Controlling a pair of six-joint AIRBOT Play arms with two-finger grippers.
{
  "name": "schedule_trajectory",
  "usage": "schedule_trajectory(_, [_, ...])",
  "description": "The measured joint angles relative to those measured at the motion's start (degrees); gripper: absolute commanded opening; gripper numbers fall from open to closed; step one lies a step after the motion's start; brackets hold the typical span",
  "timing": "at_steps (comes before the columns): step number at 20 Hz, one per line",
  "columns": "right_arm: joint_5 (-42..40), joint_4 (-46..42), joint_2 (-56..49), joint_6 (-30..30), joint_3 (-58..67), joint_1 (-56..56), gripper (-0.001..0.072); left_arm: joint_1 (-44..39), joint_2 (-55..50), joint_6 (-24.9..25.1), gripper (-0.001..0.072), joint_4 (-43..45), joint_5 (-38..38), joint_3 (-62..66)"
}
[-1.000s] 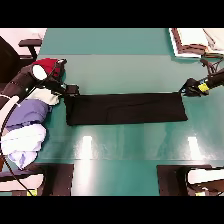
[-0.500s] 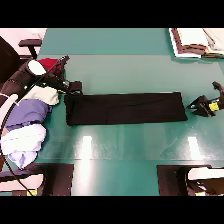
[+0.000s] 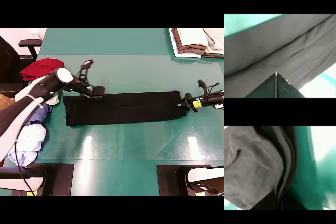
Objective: Fold the shirts.
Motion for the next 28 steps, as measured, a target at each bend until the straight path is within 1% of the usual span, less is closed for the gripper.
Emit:
schedule_trajectory(4, [1.9, 1.0, 6.6, 0.5, 4.5, 2.0, 0.0015, -5.4, -7.3, -0.4, 0.0026, -1.2, 2.6, 6.6])
schedule_trajectory(9, [5.9, 1.4, 14.9, 4.9, 15.1, 8.7, 0.0015, -10.4, -16.0, -1.9, 0.0026, -1.7, 3.5, 14.7])
schedule_trajectory(13, [7.4, 2.0, 17.4, 8.6, 22.4, 16.5, 0.0015, -12.8, -20.8, -3.1, 0.0025, -2.3, 4.1, 18.5])
schedule_trajectory(16, [7.4, 5.0, 18.0, 9.7, 25.6, 22.3, 0.0015, -13.4, -22.7, -3.8, 0.0026, -2.7, 4.4, 19.6])
schedule_trajectory(19, [6.6, 7.1, 18.2, 10.3, 26.9, 27.5, 0.0015, -13.5, -23.3, -4.2, 0.0026, -2.8, 4.5, 20.7])
schedule_trajectory(22, [5.2, 8.2, 18.3, 10.4, 27.4, 32.0, 0.0015, -11.8, -22.0, -4.4, 0.0026, -0.9, 2.2, 23.0])
schedule_trajectory(25, [3.0, 8.6, 18.2, 10.4, 27.6, 36.2, 0.0015, -7.2, -16.4, -4.5, 0.0027, 4.5, -1.7, 24.4])
schedule_trajectory(28, [-1.2, 8.8, 16.3, 10.3, 27.7, 42.8, 0.0017, 0.0, -8.1, -4.6, 0.0027, 10.9, -5.8, 24.9])
